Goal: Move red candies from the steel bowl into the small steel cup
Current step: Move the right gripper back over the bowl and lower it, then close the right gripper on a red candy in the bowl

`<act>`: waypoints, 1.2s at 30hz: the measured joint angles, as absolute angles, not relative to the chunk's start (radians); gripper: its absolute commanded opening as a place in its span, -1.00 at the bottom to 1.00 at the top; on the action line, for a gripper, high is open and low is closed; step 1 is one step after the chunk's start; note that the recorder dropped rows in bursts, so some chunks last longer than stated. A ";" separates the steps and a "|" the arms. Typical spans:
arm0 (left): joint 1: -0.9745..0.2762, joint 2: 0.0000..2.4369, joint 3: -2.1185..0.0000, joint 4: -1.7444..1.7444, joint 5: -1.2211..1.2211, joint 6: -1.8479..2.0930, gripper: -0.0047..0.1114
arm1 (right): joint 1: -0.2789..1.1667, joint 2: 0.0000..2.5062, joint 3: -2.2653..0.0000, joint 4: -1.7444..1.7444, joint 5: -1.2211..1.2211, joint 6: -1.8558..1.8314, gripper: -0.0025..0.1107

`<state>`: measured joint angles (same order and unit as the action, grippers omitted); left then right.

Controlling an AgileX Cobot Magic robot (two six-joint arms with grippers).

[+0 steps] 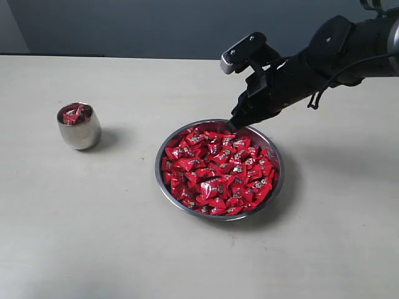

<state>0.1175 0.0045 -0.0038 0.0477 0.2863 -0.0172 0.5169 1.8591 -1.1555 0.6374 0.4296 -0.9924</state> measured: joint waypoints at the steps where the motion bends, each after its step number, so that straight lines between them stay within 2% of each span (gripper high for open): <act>1: 0.118 0.004 -0.004 0.048 0.286 -0.017 -0.91 | 0.517 1.859 -1.144 0.635 0.430 -1.000 -0.97; 8: 0.118 0.004 -0.004 0.048 0.286 -0.017 -0.91 | 0.557 1.861 -1.076 0.601 0.403 -1.014 -0.97; 26: 0.118 0.004 -0.004 0.048 0.286 -0.017 -0.91 | 0.583 1.939 -1.072 0.623 0.486 -1.017 -0.96; 29: 0.118 0.004 -0.004 0.048 0.286 -0.017 -0.91 | 0.583 1.939 -1.072 0.633 0.521 -1.017 -0.81; 33: 0.118 0.004 -0.004 0.048 0.286 -0.017 -0.91 | 0.583 1.939 -1.072 0.637 0.543 -1.017 -0.36; 36: 0.118 0.004 -0.004 0.048 0.286 -0.017 -0.91 | 0.583 1.939 -1.072 0.637 0.545 -1.017 -0.17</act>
<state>0.1175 0.0045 -0.0038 0.0477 0.2863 -0.0172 0.5832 1.9393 -1.0716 0.6371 0.5449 -1.0171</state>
